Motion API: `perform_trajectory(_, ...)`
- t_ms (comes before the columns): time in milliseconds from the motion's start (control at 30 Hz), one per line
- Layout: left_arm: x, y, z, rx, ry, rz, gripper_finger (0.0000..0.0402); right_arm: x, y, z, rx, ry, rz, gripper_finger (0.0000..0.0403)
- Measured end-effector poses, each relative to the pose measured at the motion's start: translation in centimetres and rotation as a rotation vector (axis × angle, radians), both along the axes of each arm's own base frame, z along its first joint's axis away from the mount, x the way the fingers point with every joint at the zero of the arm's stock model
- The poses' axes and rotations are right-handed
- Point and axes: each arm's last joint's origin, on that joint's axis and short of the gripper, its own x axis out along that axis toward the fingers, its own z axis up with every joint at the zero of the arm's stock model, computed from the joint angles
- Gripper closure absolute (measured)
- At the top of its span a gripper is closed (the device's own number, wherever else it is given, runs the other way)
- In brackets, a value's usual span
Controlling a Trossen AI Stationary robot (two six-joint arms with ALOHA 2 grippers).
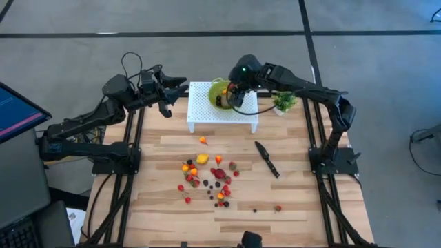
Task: Pick & Place Fruit
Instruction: Put the red strawberry into the green strainer bowl, then adjust the green strainer bowl on the shelf
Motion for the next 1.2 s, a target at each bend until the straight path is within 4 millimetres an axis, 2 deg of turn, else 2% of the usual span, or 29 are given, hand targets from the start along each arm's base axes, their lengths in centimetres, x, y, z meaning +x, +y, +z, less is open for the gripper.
perform_trajectory(400, 0.0, 0.0, 0.0, 0.0, 0.0, 0.0, 0.0259, -0.5, -0.2, -0.4, 0.031, 0.042, -0.018, 0.0258)
perform_trajectory(733, 0.0, 0.0, 0.0, 0.0, -0.001, 0.0, 0.0259, -0.5, -0.1, -0.4, 0.042, 0.034, -0.025, 0.0201)
perform_trajectory(967, 0.0, 0.0, 0.0, 0.0, 0.0, 0.0, 0.0259, -0.3, 0.1, -0.4, 0.068, 0.014, -0.051, 0.0186)
perform_trajectory(1200, 0.0, 0.0, 0.0, 0.0, 0.0, 0.0, 0.0259, 0.7, 2.9, -0.7, 0.107, 0.052, 0.01, 0.0204)
